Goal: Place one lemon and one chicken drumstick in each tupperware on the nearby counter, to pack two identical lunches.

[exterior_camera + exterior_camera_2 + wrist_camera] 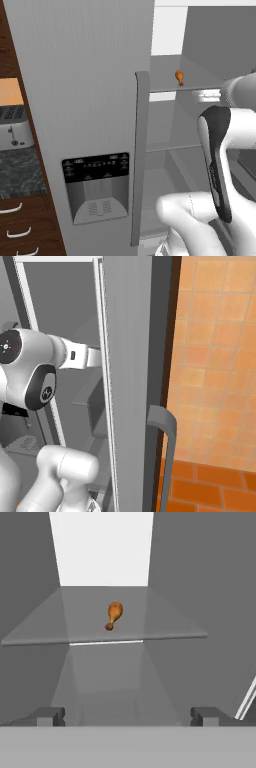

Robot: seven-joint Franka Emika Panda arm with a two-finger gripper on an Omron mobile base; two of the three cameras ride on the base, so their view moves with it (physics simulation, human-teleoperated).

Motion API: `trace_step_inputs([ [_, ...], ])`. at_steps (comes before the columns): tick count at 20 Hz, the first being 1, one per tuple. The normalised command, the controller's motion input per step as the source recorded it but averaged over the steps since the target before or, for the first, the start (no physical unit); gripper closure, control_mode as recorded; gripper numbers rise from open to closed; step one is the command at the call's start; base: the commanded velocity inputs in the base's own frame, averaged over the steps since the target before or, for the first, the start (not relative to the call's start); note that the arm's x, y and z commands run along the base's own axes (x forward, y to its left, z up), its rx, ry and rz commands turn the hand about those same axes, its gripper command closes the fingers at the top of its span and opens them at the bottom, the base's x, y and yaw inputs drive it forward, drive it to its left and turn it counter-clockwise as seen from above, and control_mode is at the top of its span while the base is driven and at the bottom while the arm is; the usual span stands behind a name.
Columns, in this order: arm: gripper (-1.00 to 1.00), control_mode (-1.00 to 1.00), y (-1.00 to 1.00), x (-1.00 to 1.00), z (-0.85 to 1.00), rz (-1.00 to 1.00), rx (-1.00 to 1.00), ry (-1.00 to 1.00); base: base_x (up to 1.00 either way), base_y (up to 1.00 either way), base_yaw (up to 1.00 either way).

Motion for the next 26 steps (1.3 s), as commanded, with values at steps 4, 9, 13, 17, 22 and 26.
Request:
trace_step_inputs([
  [4, -1.0, -1.0, 0.25, 0.82, 0.81, 0.0, 0.02, 0.04, 0.0, 0.0, 0.0],
  [9, -1.0, -1.0, 0.03, 0.99, 0.06, 0.02, 0.03, 0.04, 0.0, 0.0, 0.0],
  [13, -1.0, -1.0, -0.04, 0.99, -0.41, 0.06, 0.0, 0.09, 0.0, 0.0, 0.0],
  [17, -1.0, -1.0, -0.25, 1.0, -0.44, 0.0, 0.0, 0.06, 0.0, 0.0, 0.0],
  [22, -1.0, -1.0, -0.27, 0.96, -0.19, 0.0, 0.0, 0.05, 0.0, 0.0, 0.0],
  [26, -1.0, -1.0, -0.02, 0.86, -0.19, 0.0, 0.0, 0.06, 0.0, 0.0, 0.0],
])
